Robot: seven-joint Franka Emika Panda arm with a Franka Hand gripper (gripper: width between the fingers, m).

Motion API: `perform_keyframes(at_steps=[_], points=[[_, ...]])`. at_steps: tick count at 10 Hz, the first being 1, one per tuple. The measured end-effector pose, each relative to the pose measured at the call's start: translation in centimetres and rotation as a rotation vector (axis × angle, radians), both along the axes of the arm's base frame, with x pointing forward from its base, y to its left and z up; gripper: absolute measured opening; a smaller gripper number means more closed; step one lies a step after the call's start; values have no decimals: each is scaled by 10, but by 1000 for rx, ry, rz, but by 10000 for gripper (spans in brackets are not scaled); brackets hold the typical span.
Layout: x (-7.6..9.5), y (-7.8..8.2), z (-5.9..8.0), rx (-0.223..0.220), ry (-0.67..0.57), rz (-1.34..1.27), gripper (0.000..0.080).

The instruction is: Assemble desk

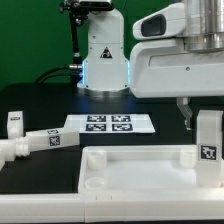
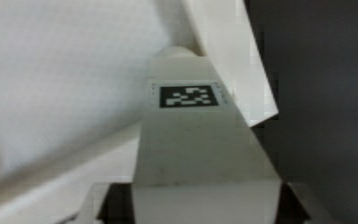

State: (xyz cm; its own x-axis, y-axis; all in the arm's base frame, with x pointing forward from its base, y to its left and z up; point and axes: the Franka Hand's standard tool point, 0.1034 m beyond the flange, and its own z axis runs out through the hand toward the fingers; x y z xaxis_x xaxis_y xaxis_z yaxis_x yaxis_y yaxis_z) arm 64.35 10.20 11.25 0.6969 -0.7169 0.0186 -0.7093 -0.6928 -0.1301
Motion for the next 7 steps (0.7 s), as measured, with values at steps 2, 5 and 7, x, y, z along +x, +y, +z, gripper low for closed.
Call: perform_keyframes(at_steps=[2,5,7], points=[[0,-1,0,8,8,-74,285],[-2,-1,0,28,31,-268,286],[-6,5,3,72,104,-613,287]])
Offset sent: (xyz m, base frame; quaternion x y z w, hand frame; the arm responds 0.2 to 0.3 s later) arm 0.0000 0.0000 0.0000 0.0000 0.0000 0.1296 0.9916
